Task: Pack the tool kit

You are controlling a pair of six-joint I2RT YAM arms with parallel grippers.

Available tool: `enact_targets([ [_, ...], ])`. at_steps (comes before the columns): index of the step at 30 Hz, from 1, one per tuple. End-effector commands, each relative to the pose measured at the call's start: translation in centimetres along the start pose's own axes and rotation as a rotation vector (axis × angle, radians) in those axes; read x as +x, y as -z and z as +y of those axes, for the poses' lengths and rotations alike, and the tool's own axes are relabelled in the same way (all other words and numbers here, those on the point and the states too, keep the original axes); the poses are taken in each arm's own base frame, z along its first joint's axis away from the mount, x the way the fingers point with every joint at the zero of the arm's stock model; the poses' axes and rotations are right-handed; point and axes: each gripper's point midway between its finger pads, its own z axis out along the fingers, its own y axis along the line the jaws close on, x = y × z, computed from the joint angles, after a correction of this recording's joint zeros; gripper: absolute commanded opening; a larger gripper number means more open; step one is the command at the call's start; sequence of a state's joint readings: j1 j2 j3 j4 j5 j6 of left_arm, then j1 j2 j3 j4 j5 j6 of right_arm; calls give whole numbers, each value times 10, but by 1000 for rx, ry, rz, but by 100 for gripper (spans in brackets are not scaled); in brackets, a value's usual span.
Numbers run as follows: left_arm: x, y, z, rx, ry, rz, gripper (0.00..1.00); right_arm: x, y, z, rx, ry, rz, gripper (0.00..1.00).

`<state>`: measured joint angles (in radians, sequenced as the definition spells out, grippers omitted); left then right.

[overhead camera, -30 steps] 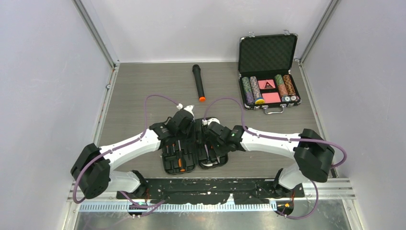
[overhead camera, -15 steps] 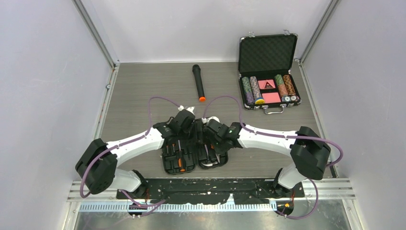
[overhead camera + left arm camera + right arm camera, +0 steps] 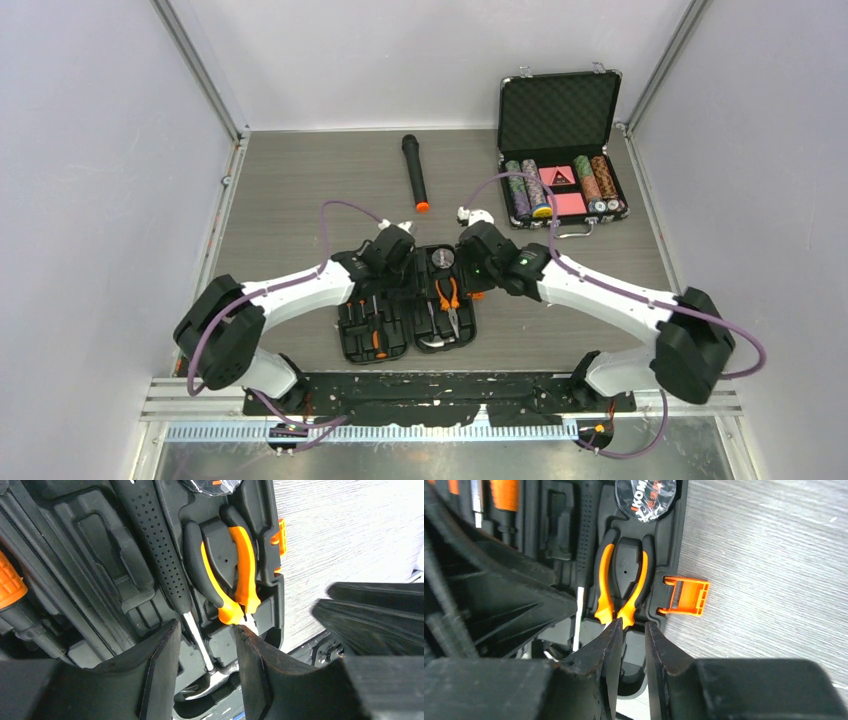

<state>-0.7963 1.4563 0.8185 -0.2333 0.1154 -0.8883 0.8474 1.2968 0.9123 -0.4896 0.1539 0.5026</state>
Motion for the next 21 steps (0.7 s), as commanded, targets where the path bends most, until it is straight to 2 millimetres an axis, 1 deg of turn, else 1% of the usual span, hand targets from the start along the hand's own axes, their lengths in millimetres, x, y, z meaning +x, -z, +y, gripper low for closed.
enact_targets([
  [1, -17, -1, -21, 65, 19, -33, 45, -1, -21, 7, 15, -13, 30, 29],
  [4, -18, -3, -20, 56, 27, -33, 44, 9, -33, 5, 36, -26, 65, 29],
  [6, -19, -1, -16, 41, 36, -31, 44, 12, -39, 10, 13, -27, 76, 29],
  [8, -22, 7, -9, 25, 44, -47, 44, 11, -40, 21, -33, -13, 75, 29],
  [13, -28, 36, 25, -25, 71, -140, 45, 1, -38, 46, -103, 104, 49, 29],
  [16, -23, 53, 53, -109, 54, -167, 48, 4, -42, 57, -156, 150, 67, 29],
  [19, -16, 65, 73, -164, 51, -194, 50, 10, -53, 56, -148, 224, 100, 29],
  [21, -12, 71, 80, -161, 64, -209, 50, 14, -61, 53, -129, 266, 119, 29],
])
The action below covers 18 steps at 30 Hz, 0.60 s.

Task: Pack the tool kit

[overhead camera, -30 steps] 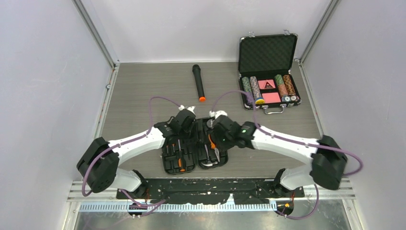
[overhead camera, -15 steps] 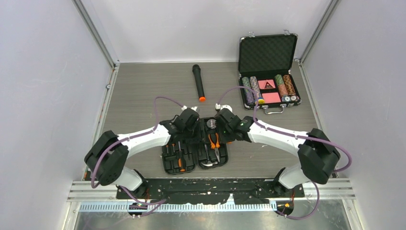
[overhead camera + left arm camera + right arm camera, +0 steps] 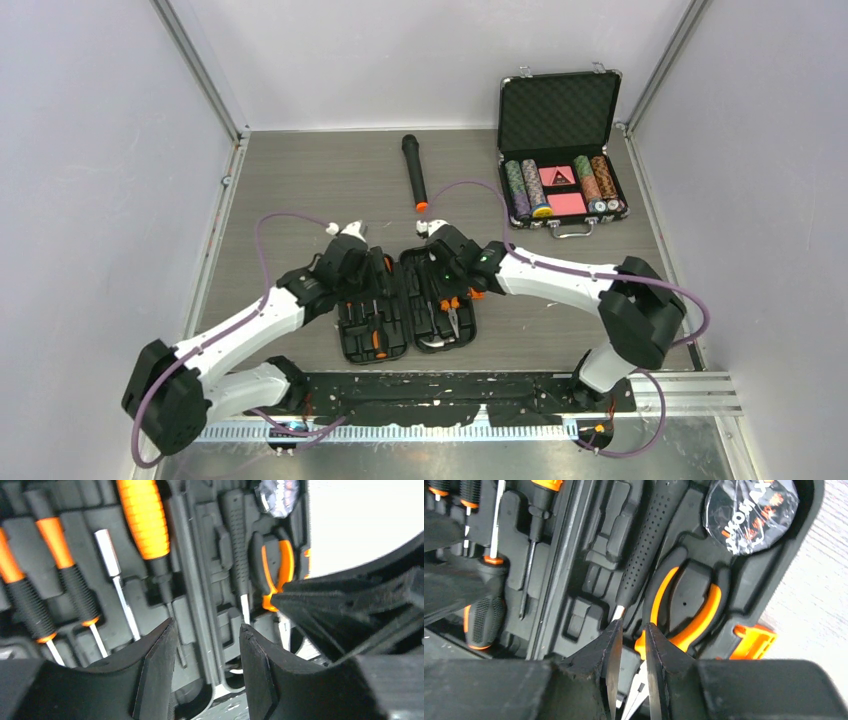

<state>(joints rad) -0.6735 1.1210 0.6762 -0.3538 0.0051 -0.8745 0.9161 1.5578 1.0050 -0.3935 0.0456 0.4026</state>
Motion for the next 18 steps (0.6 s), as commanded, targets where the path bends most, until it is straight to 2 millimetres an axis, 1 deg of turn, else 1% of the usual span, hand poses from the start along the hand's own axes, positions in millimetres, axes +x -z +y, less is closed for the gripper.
enact_targets([
  [1, 10, 10, 37, -92, -13, -20, 50, -5, -16, 2, 4, 119, 20, 29],
  [2, 12, 11, 40, -97, -10, -20, 50, -7, -17, 1, 13, 139, 21, 29],
  [3, 14, 12, 45, -109, -8, -16, 51, -4, -22, -2, 31, 160, 40, 29],
  [4, 16, 12, 48, -117, -8, -12, 51, -5, -23, -3, 34, 168, 42, 29],
  [7, 25, 11, 57, -133, 0, 9, 51, 1, -30, -8, 66, 202, 69, 29],
  [12, 39, 4, 63, -126, 32, 43, 52, 9, -36, -14, 112, 243, 106, 29],
  [14, 44, 2, 65, -126, 42, 56, 51, 11, -38, -15, 116, 261, 120, 22],
  [15, 45, 1, 66, -128, 45, 60, 52, 10, -38, -15, 115, 274, 122, 14],
  [16, 46, 1, 67, -130, 45, 62, 52, 13, -36, -15, 119, 287, 134, 10],
  [17, 47, 1, 67, -131, 44, 64, 52, 9, -34, -13, 119, 305, 129, 7],
  [18, 46, 1, 67, -131, 44, 62, 52, 9, -31, -13, 130, 336, 135, 6],
])
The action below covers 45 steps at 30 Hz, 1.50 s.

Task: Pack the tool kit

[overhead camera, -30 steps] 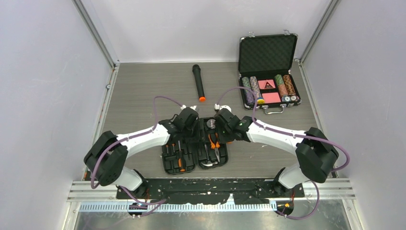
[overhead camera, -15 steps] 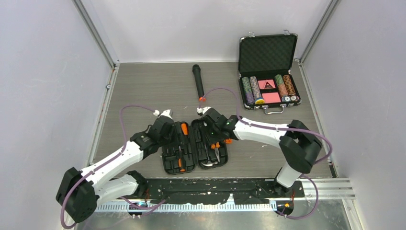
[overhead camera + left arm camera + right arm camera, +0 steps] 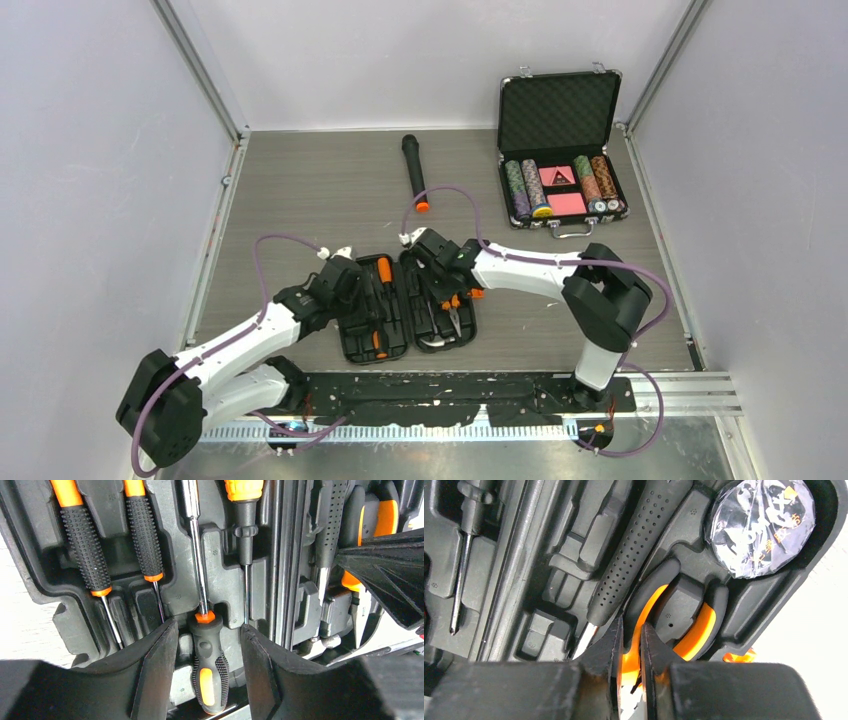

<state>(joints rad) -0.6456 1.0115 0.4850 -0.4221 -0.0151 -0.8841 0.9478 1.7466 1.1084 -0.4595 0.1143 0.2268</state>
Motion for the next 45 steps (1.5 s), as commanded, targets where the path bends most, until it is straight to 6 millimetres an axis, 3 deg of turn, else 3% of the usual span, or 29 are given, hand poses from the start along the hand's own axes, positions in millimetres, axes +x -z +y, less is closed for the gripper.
enact_targets([
  [1, -1, -2, 1, 4, 14, -11, 52, -10, 8, -1, 43, 134, -1, 6],
  [9, -2, -3, 4, -12, 10, -14, 52, -10, 10, 12, -4, 207, -25, 8],
  [14, -4, -1, 2, -4, 6, -23, 52, -4, 11, 22, -53, 121, -42, 10],
  [19, -5, 0, 0, 1, 3, -21, 52, -16, 13, 34, -109, -10, -109, 9],
  [24, -3, 0, 0, 5, 6, -17, 51, -18, 7, 27, -92, -96, -150, 9],
  [32, -3, -2, -1, 14, 10, -16, 51, -39, 16, 16, -76, -166, -265, 9],
  [42, -3, -1, 1, 14, 12, -27, 51, -32, 5, 12, -83, -119, -311, 9],
  [45, -3, 0, -1, 20, 12, -23, 51, -37, 7, 14, -90, -108, -315, 15],
])
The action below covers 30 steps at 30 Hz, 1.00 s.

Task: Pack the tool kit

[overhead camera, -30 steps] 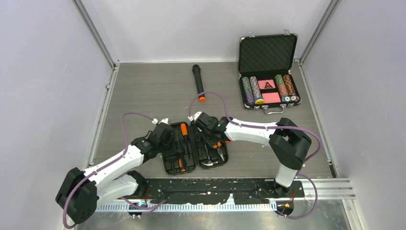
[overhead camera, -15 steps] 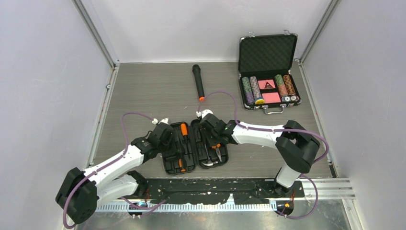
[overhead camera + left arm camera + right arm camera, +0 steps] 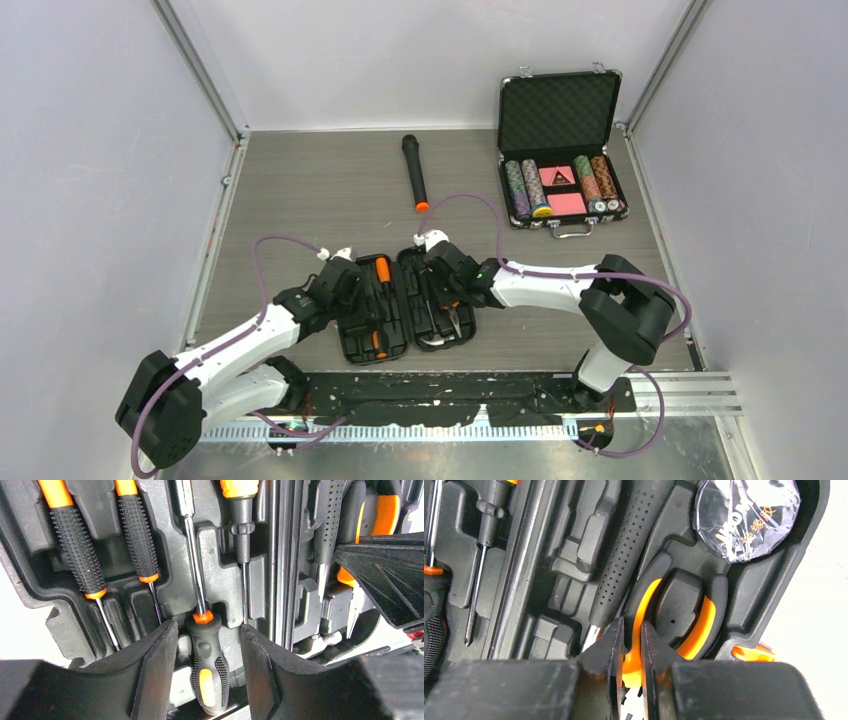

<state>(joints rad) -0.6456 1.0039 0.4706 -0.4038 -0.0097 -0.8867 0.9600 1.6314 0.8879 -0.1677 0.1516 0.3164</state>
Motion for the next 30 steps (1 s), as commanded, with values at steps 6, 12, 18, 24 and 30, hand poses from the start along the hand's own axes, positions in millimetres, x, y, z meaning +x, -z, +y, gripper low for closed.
enact_targets([
  [6, -12, 11, -11, 39, -6, -39, 53, -49, 24, 19, -89, -19, -142, 39],
  [12, -25, 28, -40, 136, -21, -46, 54, -72, 71, 6, -52, -47, -215, 51],
  [18, -46, 39, -91, 261, -38, -52, 41, -49, 71, -26, 30, -113, -149, 27],
  [24, -55, 18, -139, 316, -66, 19, 24, -22, 54, -26, 15, -176, -53, 20],
  [30, -44, -19, -163, 308, -82, 119, 10, -6, 42, -22, -9, -218, 1, 17],
])
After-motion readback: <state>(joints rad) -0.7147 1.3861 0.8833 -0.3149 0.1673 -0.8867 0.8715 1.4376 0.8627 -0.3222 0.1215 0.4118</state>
